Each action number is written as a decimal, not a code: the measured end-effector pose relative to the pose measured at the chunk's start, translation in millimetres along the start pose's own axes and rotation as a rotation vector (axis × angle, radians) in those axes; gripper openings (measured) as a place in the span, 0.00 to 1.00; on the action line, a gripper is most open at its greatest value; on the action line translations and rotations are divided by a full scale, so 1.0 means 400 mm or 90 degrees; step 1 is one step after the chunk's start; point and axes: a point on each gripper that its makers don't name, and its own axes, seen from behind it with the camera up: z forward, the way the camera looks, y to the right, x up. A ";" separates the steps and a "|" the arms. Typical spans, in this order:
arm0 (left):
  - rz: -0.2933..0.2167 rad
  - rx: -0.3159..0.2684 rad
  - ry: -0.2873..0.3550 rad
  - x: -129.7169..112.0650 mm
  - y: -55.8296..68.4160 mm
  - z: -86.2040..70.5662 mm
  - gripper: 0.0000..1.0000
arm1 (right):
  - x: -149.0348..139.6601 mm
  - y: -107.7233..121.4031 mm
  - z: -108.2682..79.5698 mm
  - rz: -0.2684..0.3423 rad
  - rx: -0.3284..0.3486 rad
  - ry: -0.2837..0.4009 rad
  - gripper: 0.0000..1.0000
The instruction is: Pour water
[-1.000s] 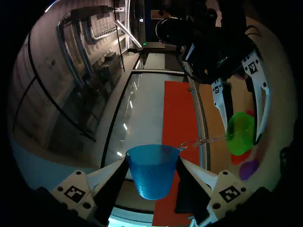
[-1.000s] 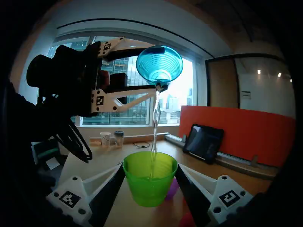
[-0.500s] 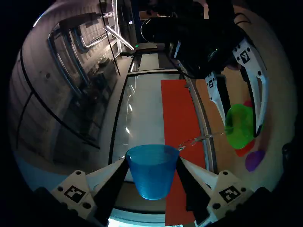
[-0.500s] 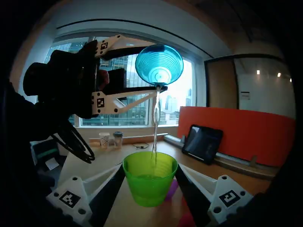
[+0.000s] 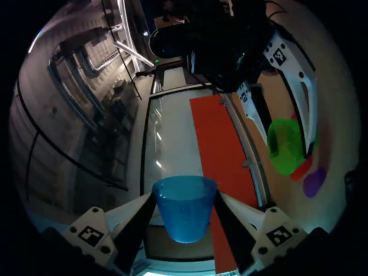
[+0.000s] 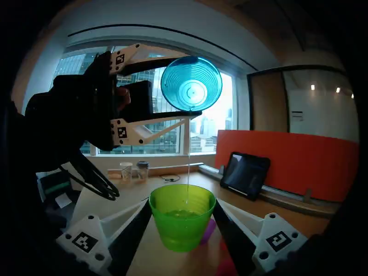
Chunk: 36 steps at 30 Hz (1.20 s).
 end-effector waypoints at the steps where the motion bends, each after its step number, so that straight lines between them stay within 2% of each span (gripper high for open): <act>1: -0.001 0.000 0.000 0.001 0.001 0.000 0.86 | 0.001 0.000 0.000 0.000 0.000 0.000 0.91; 6: -0.019 0.002 0.002 0.003 -0.002 -0.002 0.86 | 0.005 0.000 0.000 0.000 -0.001 0.003 0.91; 18: -0.124 0.000 0.012 -0.001 -0.010 -0.003 0.86 | 0.011 -0.001 0.000 -0.003 -0.003 0.010 0.92; 30: -0.302 0.004 0.012 -0.019 -0.018 -0.005 0.86 | 0.022 0.002 -0.008 -0.004 -0.005 0.017 0.91; 36: -0.398 0.007 0.002 -0.050 -0.012 -0.003 0.86 | 0.029 0.001 -0.010 -0.005 -0.006 0.020 0.91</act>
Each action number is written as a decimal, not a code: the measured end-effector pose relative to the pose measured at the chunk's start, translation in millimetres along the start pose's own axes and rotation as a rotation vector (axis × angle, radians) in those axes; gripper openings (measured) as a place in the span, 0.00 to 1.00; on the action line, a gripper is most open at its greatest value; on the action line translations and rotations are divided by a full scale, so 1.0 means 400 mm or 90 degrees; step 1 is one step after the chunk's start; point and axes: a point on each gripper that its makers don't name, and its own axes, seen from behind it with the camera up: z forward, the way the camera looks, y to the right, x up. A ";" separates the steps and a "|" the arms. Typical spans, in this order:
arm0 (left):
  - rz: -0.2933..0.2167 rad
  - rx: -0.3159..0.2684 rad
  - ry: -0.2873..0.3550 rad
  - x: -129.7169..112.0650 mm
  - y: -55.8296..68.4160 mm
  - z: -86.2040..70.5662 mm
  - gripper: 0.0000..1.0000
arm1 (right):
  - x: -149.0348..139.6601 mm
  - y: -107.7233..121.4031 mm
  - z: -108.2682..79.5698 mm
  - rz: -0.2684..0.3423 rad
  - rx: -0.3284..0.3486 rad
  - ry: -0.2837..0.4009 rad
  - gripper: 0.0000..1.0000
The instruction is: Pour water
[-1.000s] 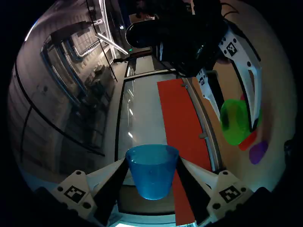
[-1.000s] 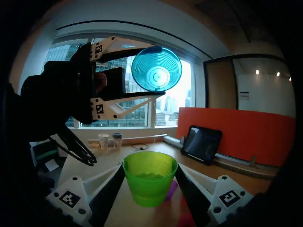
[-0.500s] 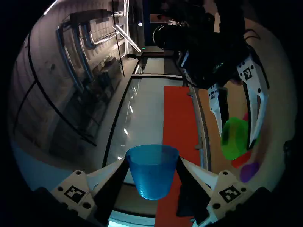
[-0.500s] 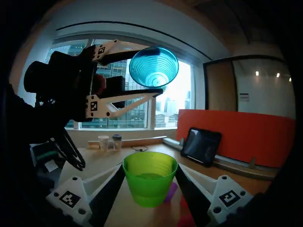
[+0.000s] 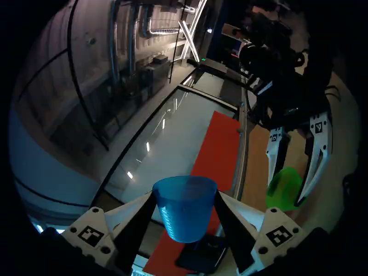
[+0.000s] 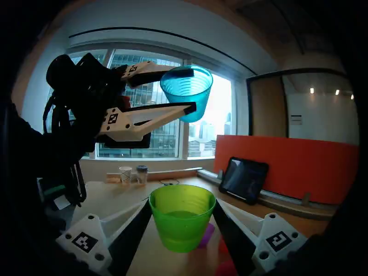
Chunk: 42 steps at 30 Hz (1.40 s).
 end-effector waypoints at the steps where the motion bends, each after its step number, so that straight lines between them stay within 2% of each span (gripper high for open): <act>1: -0.017 0.002 -0.001 -0.004 -0.002 -0.001 0.86 | 0.001 0.000 0.000 0.000 0.000 0.001 0.91; 7: -0.134 0.009 -0.010 -0.028 -0.018 -0.007 0.86 | 0.005 0.003 0.000 -0.001 -0.003 0.004 0.91; 23: -0.496 0.010 -0.027 -0.086 -0.052 -0.011 0.86 | 0.020 0.002 -0.006 -0.006 -0.008 0.009 0.91; 27: -0.576 0.006 -0.025 -0.092 -0.052 -0.009 0.87 | 0.025 0.001 -0.007 -0.007 -0.008 0.011 0.91; 30: -0.615 0.000 -0.027 -0.099 -0.047 -0.010 0.87 | 0.028 0.001 -0.006 -0.008 -0.008 0.010 0.91; 36: -0.622 0.006 -0.044 -0.137 -0.036 -0.017 0.87 | 0.030 0.006 -0.012 -0.007 -0.014 0.007 0.91; 42: -0.633 0.001 -0.066 -0.183 0.005 -0.035 0.87 | 0.027 0.041 -0.030 0.002 -0.032 -0.001 0.91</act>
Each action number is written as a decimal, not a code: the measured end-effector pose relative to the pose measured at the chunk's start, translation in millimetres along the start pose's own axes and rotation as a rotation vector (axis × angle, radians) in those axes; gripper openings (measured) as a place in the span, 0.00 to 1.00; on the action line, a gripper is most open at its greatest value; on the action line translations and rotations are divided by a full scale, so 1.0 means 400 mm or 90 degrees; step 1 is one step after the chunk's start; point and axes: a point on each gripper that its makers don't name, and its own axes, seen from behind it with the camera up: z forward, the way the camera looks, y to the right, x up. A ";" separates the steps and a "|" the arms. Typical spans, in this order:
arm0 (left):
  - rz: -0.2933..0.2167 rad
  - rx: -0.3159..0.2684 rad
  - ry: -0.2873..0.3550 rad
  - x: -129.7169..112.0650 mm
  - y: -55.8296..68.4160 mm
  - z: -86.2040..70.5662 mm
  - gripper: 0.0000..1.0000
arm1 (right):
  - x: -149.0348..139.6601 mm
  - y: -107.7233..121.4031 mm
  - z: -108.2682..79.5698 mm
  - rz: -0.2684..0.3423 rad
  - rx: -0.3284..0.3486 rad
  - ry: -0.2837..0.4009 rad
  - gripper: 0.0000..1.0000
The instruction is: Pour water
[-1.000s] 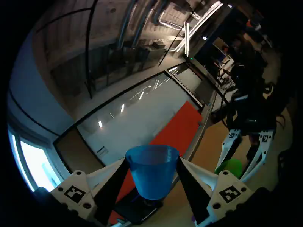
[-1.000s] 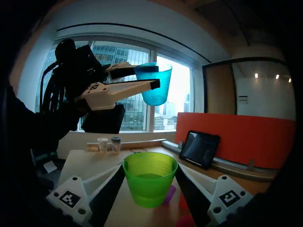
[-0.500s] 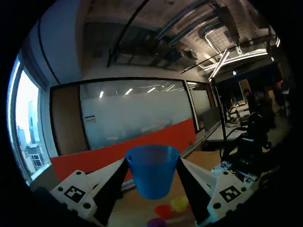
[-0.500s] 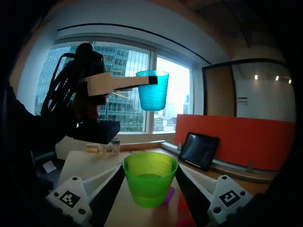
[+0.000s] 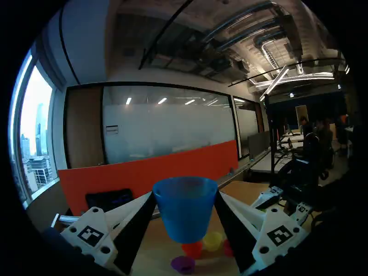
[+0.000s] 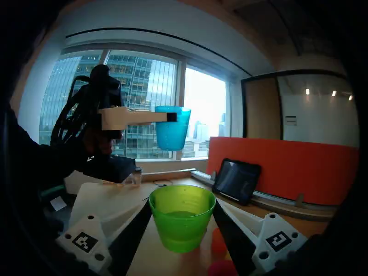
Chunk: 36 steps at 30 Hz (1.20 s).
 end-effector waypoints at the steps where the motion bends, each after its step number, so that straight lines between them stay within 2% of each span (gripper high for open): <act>1: -0.001 0.000 -0.003 -0.009 -0.002 -0.003 0.87 | -0.001 0.006 -0.004 0.001 -0.003 -0.002 0.92; 8: -0.007 0.001 -0.027 -0.092 -0.010 -0.025 0.87 | -0.011 0.039 -0.030 0.009 -0.020 -0.015 0.91; 15: -0.012 -0.005 -0.055 -0.173 -0.004 -0.048 0.87 | -0.022 0.052 -0.040 0.013 -0.030 -0.028 0.92; 27: -0.007 0.003 -0.113 -0.309 -0.012 -0.083 0.87 | -0.059 0.048 -0.055 0.011 -0.019 -0.068 0.92; 36: 0.001 -0.008 -0.168 -0.410 0.004 -0.105 0.88 | -0.104 0.033 -0.081 0.009 0.003 -0.111 0.93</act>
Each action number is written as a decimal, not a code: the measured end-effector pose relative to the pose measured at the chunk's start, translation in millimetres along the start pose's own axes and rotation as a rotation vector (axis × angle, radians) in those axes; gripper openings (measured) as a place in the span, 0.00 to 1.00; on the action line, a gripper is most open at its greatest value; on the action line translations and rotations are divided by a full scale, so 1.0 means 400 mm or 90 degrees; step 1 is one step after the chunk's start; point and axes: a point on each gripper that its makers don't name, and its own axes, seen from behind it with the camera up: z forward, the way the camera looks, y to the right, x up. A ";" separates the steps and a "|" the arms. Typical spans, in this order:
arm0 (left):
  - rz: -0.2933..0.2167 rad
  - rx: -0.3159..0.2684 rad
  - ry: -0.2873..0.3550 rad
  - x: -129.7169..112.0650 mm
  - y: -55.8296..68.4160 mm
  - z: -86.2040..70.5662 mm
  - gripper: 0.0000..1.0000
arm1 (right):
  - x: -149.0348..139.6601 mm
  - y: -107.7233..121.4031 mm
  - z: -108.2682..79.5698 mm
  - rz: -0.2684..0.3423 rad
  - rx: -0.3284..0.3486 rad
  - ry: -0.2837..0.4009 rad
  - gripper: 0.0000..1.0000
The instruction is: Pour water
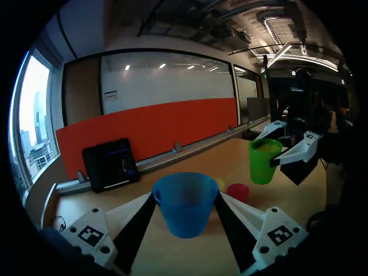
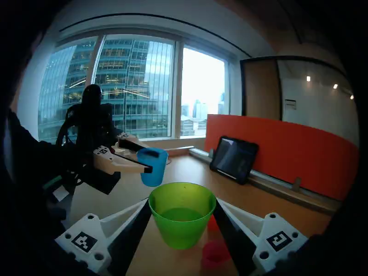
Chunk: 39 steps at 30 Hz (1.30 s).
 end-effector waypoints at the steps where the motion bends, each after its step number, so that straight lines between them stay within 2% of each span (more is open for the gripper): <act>1: 0.000 -0.002 -0.006 -0.009 0.003 0.001 0.88 | -0.008 -0.002 -0.002 -0.001 0.003 -0.006 0.93; 15: 0.027 -0.037 -0.104 -0.143 0.046 0.019 0.87 | -0.126 -0.017 -0.011 -0.014 0.035 -0.107 0.93; 24: 0.064 -0.071 -0.180 -0.239 0.075 0.035 0.87 | -0.207 -0.026 -0.009 -0.019 0.055 -0.174 0.93; 39: 0.067 -0.106 -0.258 -0.350 0.077 0.088 0.88 | -0.328 -0.028 0.020 -0.026 0.075 -0.245 0.93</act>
